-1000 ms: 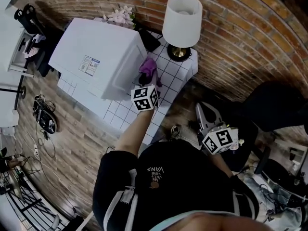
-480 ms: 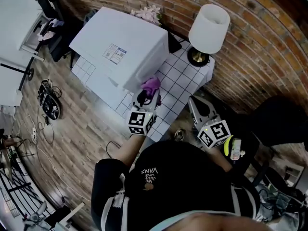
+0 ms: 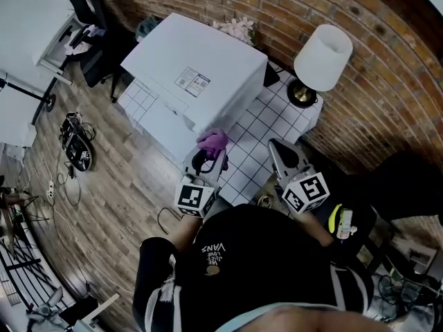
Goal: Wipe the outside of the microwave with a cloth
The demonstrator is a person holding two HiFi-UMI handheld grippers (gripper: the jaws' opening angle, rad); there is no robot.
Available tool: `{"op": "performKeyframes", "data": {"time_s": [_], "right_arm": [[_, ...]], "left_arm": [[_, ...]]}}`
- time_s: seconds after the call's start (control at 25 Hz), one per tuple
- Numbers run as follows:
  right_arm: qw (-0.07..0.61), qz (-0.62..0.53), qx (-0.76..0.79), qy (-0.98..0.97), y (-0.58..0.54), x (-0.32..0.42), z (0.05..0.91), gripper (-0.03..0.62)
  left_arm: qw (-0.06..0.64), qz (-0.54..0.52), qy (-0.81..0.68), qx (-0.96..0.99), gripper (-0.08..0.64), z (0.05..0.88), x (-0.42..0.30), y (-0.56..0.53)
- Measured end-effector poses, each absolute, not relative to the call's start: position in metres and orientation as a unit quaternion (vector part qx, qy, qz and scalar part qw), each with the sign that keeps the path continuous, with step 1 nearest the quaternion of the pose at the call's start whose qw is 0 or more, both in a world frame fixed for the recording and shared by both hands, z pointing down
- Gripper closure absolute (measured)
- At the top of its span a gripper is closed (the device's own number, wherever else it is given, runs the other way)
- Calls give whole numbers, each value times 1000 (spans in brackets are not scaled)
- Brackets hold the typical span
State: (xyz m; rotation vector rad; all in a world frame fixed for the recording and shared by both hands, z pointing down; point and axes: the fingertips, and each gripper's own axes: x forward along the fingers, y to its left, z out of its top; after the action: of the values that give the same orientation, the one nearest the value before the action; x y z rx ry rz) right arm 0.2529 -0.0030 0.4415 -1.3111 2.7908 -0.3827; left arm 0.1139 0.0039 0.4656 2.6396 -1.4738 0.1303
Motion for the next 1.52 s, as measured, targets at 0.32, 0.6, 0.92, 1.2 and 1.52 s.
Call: {"op": "performKeyframes", "data": {"time_s": [0.32, 0.6, 0.92, 1.2, 1.52], "right_arm": [[22, -112, -414, 903, -15, 206, 429, 594], [21, -96, -418, 903, -23, 173, 421, 594], [-1, -70, -447, 892, -22, 160, 421, 595], [-3, -62, -464, 884, -19, 162, 420, 595], [-7, -61, -466, 883, -21, 162, 421, 595]], "left_arm": [[24, 41, -504, 862, 417, 442, 52, 14], [12, 35, -511, 859, 417, 435, 8, -1], [9, 32, -497, 867, 417, 434, -9, -9], [6, 26, -486, 874, 417, 433, -8, -12], [12, 23, -482, 876, 417, 435, -6, -11]]}}
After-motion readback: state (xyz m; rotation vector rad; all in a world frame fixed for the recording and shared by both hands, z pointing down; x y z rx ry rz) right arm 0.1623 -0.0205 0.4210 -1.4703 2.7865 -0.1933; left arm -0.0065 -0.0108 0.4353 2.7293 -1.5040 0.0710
